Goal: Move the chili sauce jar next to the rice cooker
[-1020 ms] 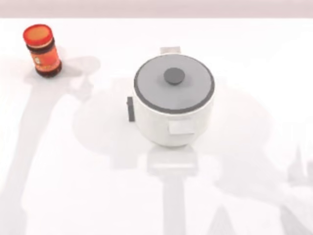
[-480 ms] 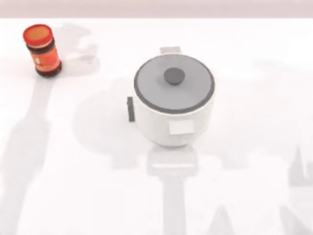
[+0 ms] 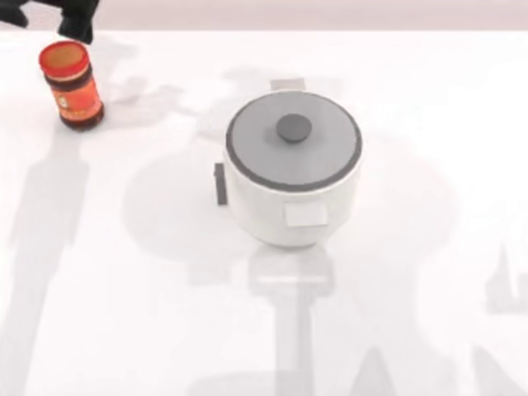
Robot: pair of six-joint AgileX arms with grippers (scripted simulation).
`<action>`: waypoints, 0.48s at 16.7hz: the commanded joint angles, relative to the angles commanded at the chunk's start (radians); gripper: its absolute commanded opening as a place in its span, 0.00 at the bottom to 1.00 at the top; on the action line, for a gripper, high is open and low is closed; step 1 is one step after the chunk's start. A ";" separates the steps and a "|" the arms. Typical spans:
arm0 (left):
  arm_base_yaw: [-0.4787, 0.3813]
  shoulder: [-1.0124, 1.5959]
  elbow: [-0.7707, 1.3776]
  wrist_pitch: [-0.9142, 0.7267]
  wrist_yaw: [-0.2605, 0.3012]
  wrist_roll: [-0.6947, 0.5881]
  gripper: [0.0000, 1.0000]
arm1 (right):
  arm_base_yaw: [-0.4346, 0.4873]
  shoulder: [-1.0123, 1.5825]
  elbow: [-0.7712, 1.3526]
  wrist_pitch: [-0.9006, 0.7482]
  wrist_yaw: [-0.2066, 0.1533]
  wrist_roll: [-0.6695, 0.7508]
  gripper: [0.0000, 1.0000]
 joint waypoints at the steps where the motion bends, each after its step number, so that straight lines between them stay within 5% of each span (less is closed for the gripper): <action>1: 0.004 0.039 0.020 -0.013 -0.010 0.002 1.00 | 0.000 0.000 0.000 0.000 0.000 0.000 1.00; 8: 0.015 0.120 0.062 -0.041 -0.031 0.004 1.00 | 0.000 0.000 0.000 0.000 0.000 0.000 1.00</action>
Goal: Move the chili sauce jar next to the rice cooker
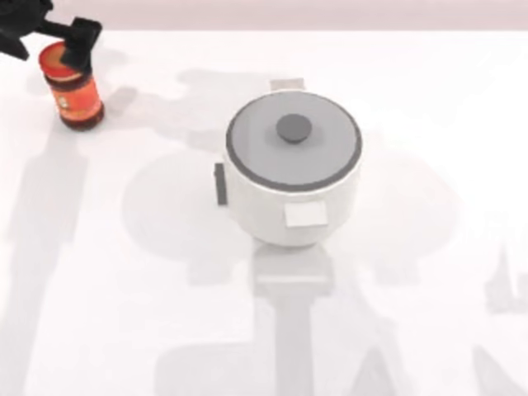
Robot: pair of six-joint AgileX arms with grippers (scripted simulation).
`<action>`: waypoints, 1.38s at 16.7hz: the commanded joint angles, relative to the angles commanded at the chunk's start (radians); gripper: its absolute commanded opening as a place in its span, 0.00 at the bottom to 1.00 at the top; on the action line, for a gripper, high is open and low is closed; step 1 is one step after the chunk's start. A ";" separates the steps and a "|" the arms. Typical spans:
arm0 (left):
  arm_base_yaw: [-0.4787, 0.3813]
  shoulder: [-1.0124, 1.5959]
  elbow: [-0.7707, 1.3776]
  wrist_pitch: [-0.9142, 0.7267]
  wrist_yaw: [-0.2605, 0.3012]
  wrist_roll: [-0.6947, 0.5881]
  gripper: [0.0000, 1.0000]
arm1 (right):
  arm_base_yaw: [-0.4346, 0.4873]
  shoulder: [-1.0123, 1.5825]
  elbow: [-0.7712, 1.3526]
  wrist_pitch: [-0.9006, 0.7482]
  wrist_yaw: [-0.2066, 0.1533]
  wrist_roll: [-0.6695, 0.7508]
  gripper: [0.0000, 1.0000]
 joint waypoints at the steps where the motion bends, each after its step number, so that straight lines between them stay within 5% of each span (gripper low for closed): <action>1: 0.000 0.000 0.000 0.000 0.000 0.000 1.00 | 0.000 0.000 0.000 0.000 0.000 0.000 1.00; 14: -0.010 0.050 -0.096 0.147 -0.002 -0.010 1.00 | 0.000 0.000 0.000 0.000 0.000 0.000 1.00; 23: -0.010 0.050 -0.096 0.147 -0.002 -0.010 0.32 | 0.000 0.000 0.000 0.000 0.000 0.000 1.00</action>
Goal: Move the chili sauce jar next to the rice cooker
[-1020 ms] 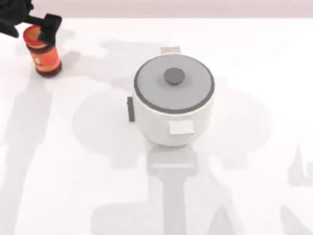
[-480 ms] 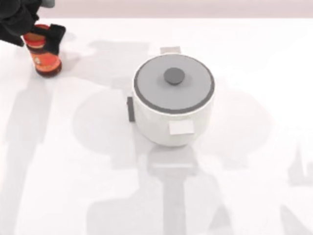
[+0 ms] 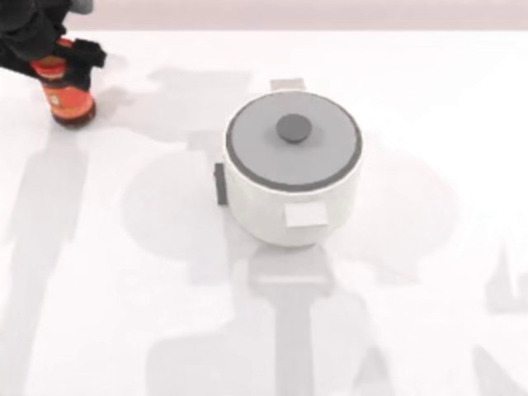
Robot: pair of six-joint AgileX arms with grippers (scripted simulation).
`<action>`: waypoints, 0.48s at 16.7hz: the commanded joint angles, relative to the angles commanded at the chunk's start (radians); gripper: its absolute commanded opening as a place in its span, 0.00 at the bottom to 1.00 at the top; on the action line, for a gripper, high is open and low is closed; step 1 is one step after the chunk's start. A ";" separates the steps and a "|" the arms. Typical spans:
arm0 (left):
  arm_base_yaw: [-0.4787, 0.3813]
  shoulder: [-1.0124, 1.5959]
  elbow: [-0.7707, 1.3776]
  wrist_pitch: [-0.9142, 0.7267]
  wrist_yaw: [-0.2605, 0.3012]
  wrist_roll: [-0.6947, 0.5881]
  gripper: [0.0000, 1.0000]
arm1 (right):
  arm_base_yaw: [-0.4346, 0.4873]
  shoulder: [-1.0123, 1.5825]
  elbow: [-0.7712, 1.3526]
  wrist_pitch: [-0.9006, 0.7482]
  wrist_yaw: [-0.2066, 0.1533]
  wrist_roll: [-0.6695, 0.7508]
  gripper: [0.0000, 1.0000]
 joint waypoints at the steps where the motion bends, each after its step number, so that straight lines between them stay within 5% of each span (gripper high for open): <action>1: 0.000 0.000 0.000 0.000 0.000 0.000 0.25 | 0.000 0.000 0.000 0.000 0.000 0.000 1.00; 4: 0.000 0.000 0.000 0.000 0.000 0.000 0.02 | 0.000 0.000 0.000 0.000 0.000 0.000 1.00; 8: 0.000 0.000 0.000 0.000 0.000 0.000 0.00 | 0.000 0.000 0.000 0.000 0.000 0.000 1.00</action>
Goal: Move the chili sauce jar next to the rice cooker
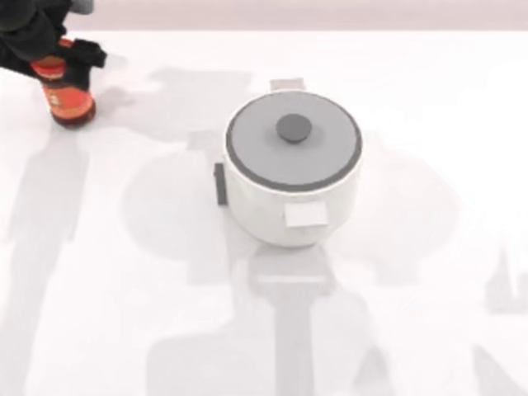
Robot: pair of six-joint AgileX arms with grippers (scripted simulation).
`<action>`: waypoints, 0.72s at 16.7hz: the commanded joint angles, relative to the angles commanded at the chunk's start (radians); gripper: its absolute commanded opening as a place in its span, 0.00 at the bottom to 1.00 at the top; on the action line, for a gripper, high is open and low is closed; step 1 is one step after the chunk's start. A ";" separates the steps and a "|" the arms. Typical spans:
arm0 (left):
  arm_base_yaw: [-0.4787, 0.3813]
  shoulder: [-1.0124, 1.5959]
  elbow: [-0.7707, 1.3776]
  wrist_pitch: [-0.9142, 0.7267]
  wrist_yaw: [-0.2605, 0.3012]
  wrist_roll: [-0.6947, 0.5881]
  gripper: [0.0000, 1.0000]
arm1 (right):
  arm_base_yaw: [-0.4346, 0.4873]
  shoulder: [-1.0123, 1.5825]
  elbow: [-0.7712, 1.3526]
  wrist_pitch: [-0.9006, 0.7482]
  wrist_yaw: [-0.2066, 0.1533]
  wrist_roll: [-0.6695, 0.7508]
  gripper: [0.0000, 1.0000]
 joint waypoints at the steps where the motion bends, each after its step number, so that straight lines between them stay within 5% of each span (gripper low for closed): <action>1: 0.000 0.000 0.000 0.000 0.000 0.000 0.00 | 0.000 0.000 0.000 0.000 0.000 0.000 1.00; 7: 0.004 -0.015 -0.015 0.001 -0.001 0.001 0.00 | 0.000 0.000 0.000 0.000 0.000 0.000 1.00; 12: 0.015 -0.229 -0.234 0.005 -0.001 0.002 0.00 | 0.000 0.000 0.000 0.000 0.000 0.000 1.00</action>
